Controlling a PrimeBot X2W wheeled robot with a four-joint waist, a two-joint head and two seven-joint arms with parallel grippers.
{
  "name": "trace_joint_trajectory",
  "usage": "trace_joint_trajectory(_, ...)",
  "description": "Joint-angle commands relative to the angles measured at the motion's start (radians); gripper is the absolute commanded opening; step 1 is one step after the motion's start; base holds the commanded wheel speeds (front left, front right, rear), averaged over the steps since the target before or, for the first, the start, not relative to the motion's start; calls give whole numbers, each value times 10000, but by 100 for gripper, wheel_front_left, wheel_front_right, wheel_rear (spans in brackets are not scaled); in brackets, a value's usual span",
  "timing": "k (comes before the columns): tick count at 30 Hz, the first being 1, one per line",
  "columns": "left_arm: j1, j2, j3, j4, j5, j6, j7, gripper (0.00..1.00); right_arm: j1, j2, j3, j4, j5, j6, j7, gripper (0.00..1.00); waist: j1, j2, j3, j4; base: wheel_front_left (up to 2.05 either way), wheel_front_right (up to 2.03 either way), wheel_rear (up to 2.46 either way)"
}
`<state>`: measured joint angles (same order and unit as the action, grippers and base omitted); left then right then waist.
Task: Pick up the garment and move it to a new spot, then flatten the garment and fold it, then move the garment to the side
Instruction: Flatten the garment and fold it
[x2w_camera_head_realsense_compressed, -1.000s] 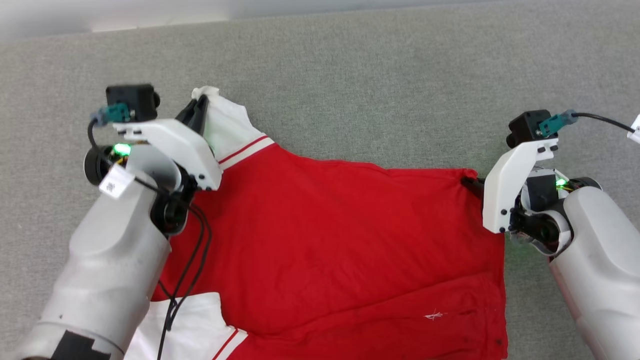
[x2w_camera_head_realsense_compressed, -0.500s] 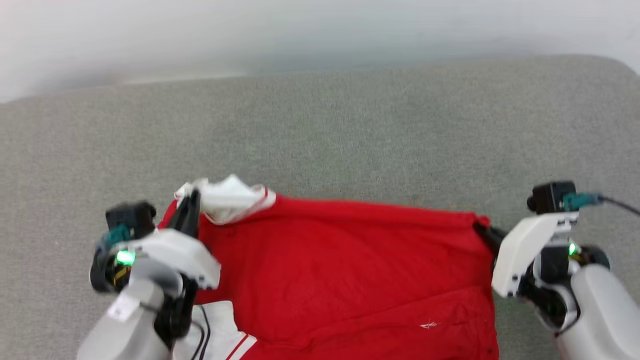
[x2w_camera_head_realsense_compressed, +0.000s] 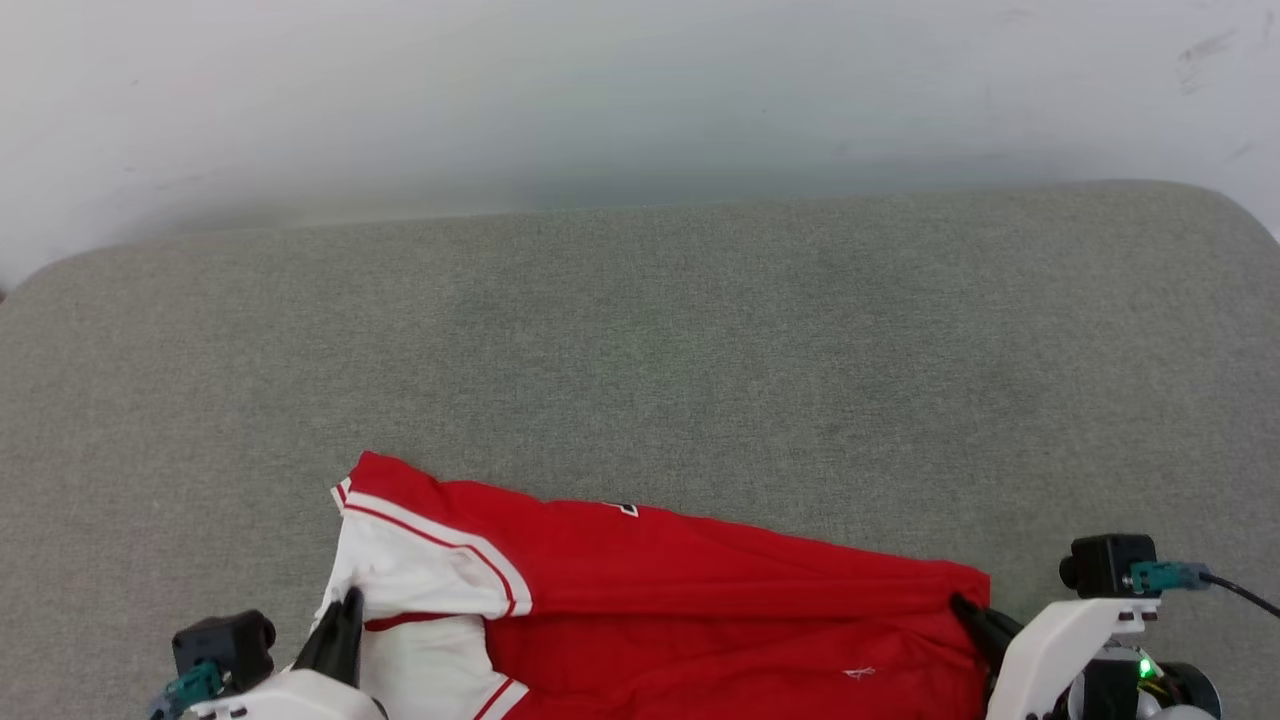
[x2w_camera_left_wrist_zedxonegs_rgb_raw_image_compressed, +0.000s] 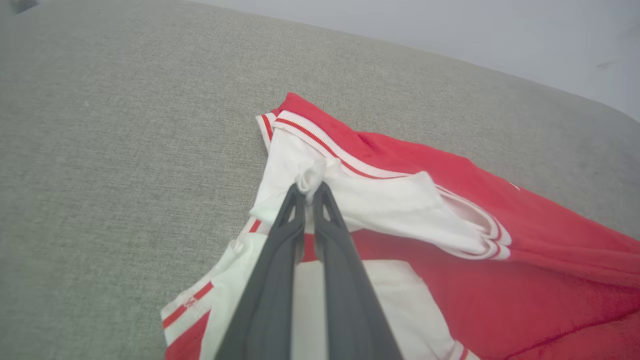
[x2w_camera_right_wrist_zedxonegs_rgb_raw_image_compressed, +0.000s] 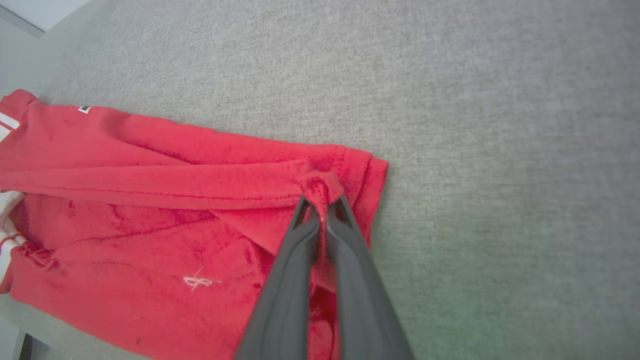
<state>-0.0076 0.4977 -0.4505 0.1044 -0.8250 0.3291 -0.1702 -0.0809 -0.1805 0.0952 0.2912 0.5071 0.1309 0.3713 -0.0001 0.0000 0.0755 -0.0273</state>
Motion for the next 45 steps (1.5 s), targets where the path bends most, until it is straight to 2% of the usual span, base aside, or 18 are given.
trace_joint_trajectory(1,400,110,-27,-295,-81,208,195,0,324,63,-123,-73,-130,-4,-23,0,1,0,-50,36,0,0,0)
trace_joint_trajectory(6,1416,202,-66,-776,-477,645,707,0,965,350,-500,-81,-296,-4,-121,0,1,0,-150,66,0,0,0)
trace_joint_trajectory(10,1728,83,-207,-597,-693,525,909,0,1370,583,-591,27,-427,-4,-155,0,1,0,-157,70,0,0,0)
trace_joint_trajectory(11,1704,46,-262,-530,-735,438,940,0,1442,655,-582,55,-437,-4,-173,4,1,0,-147,70,0,0,0)
trace_joint_trajectory(12,1621,-12,-325,-419,-766,328,954,0,1490,715,-579,82,-459,-4,-214,38,1,0,-140,74,0,0,0)
trace_joint_trajectory(13,1532,-66,-377,-314,-759,223,930,0,1546,753,-560,108,-500,-4,-229,100,1,0,-153,74,0,0,0)
trace_joint_trajectory(14,1442,-150,-453,-218,-778,115,926,36,1572,793,-572,71,-498,-4,-359,100,1,0,-166,78,0,0,0)
trace_joint_trajectory(15,1357,-206,-505,-133,-724,31,855,88,1603,829,-602,16,-531,-4,-474,100,1,0,-196,86,0,0,0)
trace_joint_trajectory(16,1270,-260,-520,-51,-674,-47,773,100,1612,855,-611,-57,-566,-4,-596,100,1,0,-232,98,0,0,0)
trace_joint_trajectory(21,828,-459,-483,80,-264,-277,-93,100,1791,925,-800,-780,-740,-4,-1165,100,1,0,-473,170,0,0,0)
trace_joint_trajectory(26,531,-472,-407,-280,321,-180,-603,100,1985,887,-1114,-1558,-826,-4,-1011,100,1,0,-636,190,0,0,0)
trace_joint_trajectory(37,-94,-553,-58,-1631,2118,-103,-952,100,1904,506,-2634,-2552,-921,-4,1213,100,1,0,-515,398,0,0,0)
trace_joint_trajectory(40,-213,-616,18,-1882,2439,-136,-961,100,1779,438,-2671,-2623,-906,-4,1828,100,1,0,-327,531,0,0,0)
trace_joint_trajectory(45,-355,-739,54,-2122,2788,-240,-966,100,1651,460,-2181,-2400,-803,-4,2579,100,1,0,57,781,0,0,0)
